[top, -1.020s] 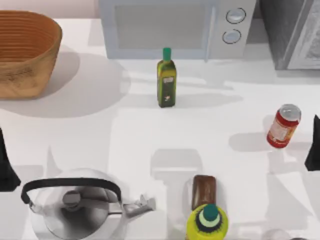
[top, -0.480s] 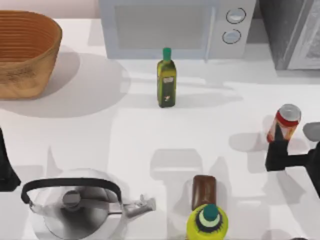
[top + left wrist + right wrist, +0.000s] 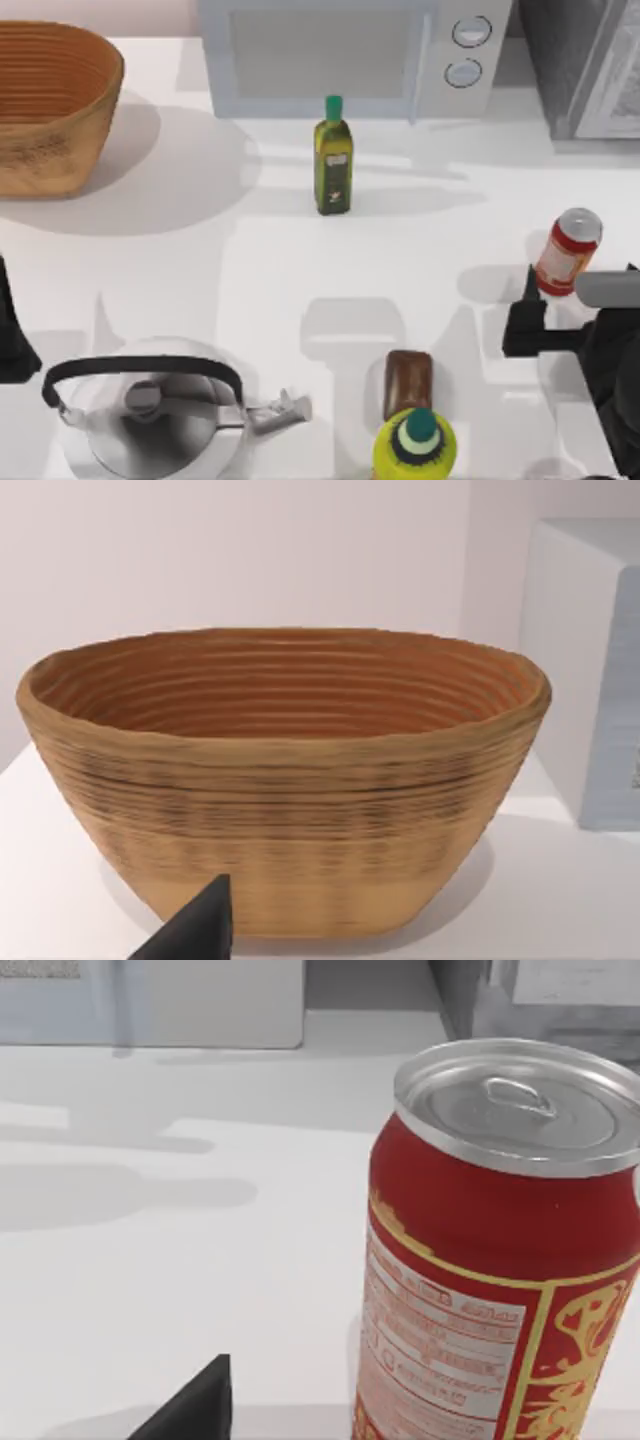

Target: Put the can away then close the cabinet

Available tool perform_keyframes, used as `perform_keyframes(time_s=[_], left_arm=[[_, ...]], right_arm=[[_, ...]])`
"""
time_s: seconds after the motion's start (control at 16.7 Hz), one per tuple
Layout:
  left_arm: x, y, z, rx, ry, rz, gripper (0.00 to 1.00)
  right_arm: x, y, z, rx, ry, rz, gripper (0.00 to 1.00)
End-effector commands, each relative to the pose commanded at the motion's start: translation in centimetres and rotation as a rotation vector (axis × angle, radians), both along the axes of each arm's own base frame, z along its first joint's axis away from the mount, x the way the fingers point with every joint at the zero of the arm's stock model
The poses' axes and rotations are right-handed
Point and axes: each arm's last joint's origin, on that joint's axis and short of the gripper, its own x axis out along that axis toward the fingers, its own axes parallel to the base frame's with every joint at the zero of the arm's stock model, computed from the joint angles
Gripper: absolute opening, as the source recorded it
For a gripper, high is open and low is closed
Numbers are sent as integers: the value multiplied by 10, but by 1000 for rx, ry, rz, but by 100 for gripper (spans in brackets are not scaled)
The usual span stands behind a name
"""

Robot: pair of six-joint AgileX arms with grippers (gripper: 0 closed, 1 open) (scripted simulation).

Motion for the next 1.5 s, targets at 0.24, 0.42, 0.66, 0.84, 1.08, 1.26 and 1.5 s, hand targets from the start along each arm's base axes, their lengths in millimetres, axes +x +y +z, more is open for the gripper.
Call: perform_keyframes(time_s=[0.24, 0.42, 0.66, 0.84, 1.08, 1.26, 1.5], left_arm=[[0, 0, 0, 0, 0, 0, 100], [0, 0, 0, 0, 0, 0, 100], [0, 0, 0, 0, 0, 0, 100], [0, 0, 0, 0, 0, 0, 100], [0, 0, 0, 0, 0, 0, 100], [0, 0, 0, 0, 0, 0, 100], [0, 0, 0, 0, 0, 0, 100]], right_arm=[[-1, 2, -5, 13, -9, -11, 100], [-1, 2, -5, 13, -9, -11, 100], [4, -2, -5, 13, -6, -12, 100], [20, -7, -5, 14, -9, -12, 100], [47, -4, -12, 13, -10, -12, 100], [58, 1, -17, 13, -9, -11, 100], [58, 2, -17, 13, -9, -11, 100]])
